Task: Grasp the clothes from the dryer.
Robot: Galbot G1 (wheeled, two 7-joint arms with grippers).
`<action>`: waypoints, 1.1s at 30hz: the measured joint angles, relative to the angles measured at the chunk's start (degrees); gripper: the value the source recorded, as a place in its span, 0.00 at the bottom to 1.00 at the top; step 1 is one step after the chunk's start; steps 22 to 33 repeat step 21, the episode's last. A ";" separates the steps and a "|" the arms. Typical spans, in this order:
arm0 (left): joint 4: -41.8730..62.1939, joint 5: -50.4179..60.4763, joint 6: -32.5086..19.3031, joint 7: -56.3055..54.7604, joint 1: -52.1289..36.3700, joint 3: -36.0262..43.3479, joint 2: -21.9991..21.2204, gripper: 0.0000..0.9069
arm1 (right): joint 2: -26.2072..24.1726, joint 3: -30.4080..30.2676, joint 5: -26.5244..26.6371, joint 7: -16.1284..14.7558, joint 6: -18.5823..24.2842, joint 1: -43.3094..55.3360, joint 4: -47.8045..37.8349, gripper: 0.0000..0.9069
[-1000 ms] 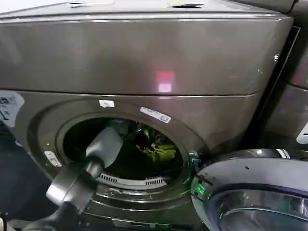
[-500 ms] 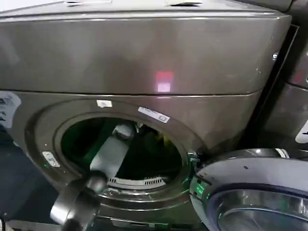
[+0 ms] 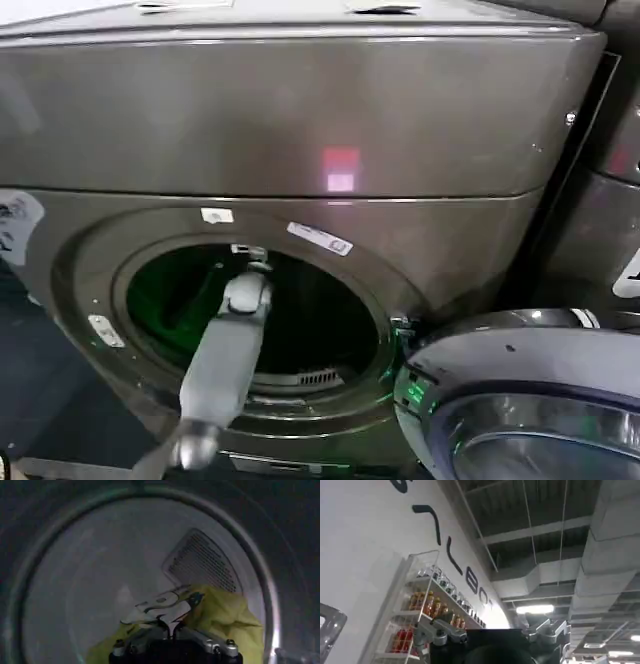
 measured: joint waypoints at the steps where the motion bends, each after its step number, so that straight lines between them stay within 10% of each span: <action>1: -0.95 -0.05 0.24 -0.57 0.60 -0.18 0.00 0.00 | -0.02 0.13 -0.05 0.00 0.03 -0.05 -0.13 1.00; 33: -6.69 -2.02 2.31 -4.01 4.13 -1.58 0.10 0.00 | 0.09 1.95 -0.52 -0.32 -0.82 -0.77 -0.35 1.00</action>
